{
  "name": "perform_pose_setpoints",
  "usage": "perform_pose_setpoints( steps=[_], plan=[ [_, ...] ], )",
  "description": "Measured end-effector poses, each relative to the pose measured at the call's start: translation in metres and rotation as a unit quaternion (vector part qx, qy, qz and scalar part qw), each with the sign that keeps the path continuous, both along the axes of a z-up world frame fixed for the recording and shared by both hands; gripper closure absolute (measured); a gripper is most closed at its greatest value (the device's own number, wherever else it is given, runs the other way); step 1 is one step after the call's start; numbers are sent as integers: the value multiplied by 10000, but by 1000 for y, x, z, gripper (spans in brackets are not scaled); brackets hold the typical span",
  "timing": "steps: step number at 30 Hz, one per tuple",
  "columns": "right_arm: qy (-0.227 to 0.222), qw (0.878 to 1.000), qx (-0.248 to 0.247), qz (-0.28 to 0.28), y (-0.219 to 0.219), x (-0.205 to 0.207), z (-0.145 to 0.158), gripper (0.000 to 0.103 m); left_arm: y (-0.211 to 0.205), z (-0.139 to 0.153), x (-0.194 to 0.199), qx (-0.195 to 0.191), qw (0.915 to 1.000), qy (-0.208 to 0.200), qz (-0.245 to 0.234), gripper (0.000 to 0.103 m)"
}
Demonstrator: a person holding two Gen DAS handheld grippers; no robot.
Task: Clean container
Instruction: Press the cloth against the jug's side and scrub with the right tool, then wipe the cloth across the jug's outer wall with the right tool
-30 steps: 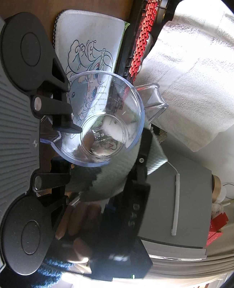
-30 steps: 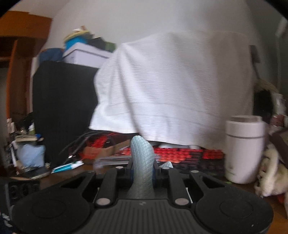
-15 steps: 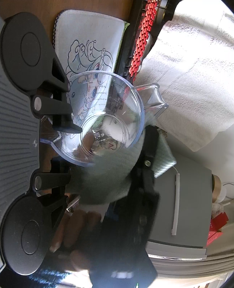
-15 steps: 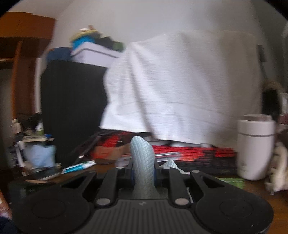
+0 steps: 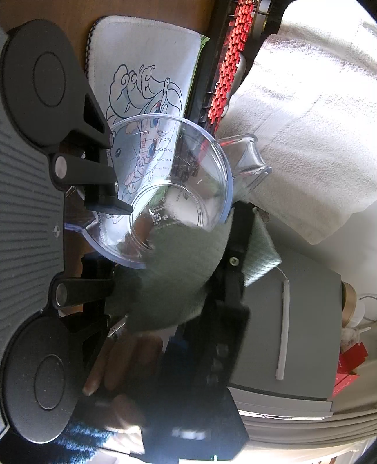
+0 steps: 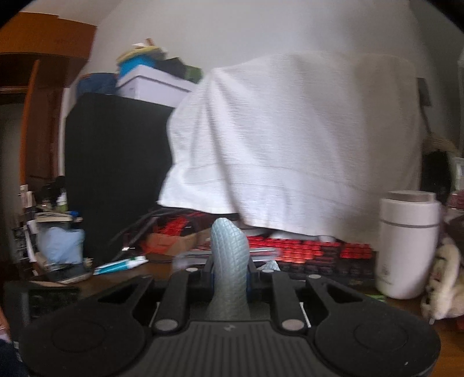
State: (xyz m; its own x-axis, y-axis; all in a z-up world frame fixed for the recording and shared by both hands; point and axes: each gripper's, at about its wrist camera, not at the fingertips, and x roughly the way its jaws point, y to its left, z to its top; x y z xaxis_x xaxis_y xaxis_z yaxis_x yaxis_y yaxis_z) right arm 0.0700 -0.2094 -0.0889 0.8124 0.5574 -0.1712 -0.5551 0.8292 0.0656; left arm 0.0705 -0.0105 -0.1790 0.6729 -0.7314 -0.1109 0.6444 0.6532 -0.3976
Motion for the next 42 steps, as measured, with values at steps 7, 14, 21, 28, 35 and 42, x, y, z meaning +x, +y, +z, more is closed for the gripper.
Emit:
perform_pose_setpoints(
  steps=[7,14,21,28,35,42],
  plan=[
    [107,9988,194,-437,-15,5,-3,88,0,-1,-2,17,10000,-19,-3,77],
    [34,9991,192,-369,6,-10,-4,86,1,0,-2,15,10000,-20,-18,77],
    [-131,9997,14,228,26,-31,-3,85,1,0,-2,13,10000,-18,-18,77],
    [-141,9998,-78,153,16,-23,0,86,0,1,-3,5,10000,-20,-5,77],
    [0,9988,82,-474,-14,-8,-2,87,0,0,-2,3,10000,-9,-8,77],
    [129,9972,283,-687,-21,-6,-4,86,0,-1,-1,5,10000,-22,-6,77]
  ],
)
